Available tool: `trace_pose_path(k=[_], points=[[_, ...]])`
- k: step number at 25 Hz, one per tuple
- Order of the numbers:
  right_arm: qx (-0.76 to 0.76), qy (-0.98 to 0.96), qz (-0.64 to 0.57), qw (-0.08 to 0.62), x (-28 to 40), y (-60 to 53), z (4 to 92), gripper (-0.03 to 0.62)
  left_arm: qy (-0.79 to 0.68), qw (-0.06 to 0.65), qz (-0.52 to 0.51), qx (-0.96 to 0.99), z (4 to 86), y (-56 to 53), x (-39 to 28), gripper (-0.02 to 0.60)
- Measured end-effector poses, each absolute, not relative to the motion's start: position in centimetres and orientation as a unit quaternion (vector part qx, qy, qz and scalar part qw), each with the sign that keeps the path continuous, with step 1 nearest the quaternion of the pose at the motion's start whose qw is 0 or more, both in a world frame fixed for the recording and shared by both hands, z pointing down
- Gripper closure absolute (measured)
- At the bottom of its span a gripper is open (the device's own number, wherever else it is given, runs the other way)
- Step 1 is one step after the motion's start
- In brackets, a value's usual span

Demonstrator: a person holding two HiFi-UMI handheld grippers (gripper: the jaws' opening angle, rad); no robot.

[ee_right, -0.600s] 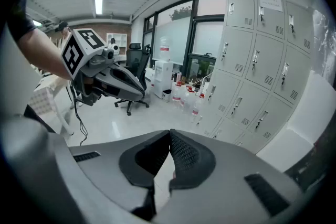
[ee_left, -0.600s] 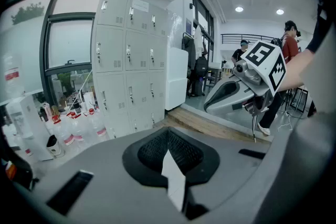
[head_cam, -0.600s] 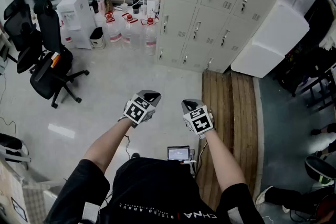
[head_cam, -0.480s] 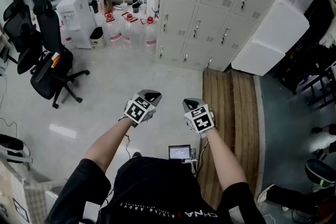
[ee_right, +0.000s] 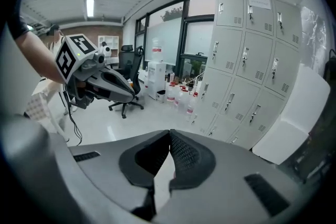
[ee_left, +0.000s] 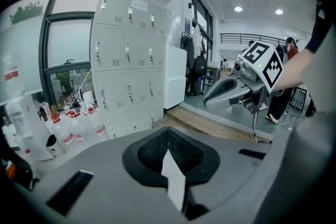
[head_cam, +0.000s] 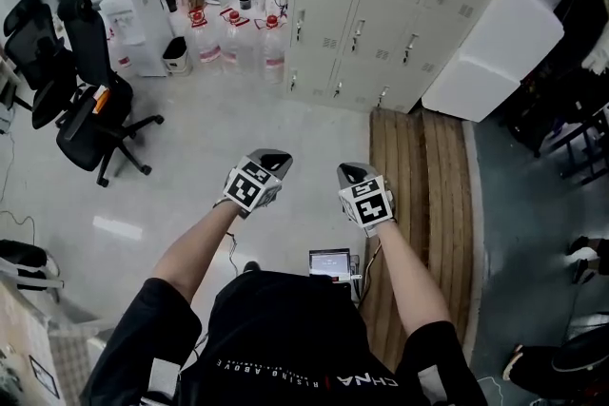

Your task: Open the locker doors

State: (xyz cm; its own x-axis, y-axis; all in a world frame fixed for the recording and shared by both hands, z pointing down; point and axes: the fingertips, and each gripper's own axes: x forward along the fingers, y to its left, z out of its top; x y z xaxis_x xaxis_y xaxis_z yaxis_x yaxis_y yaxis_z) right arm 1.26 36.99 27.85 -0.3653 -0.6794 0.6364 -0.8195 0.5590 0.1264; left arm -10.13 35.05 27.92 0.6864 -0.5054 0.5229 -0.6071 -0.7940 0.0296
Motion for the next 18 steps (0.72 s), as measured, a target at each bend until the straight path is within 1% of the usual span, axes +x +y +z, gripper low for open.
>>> trace_pose_path(k=[10,18], points=[[0.478,-0.809,0.126,0.317,2.6,37.7,27.9,0.564,-0.304,0.103,0.258,0.911,28.4,36.2,-9.4,0.561],[0.477,-0.817,0.153,0.286,4.6,38.9,28.0,0.563,-0.298,0.095,0.273,0.910,29.3,37.3,-7.1,0.562]])
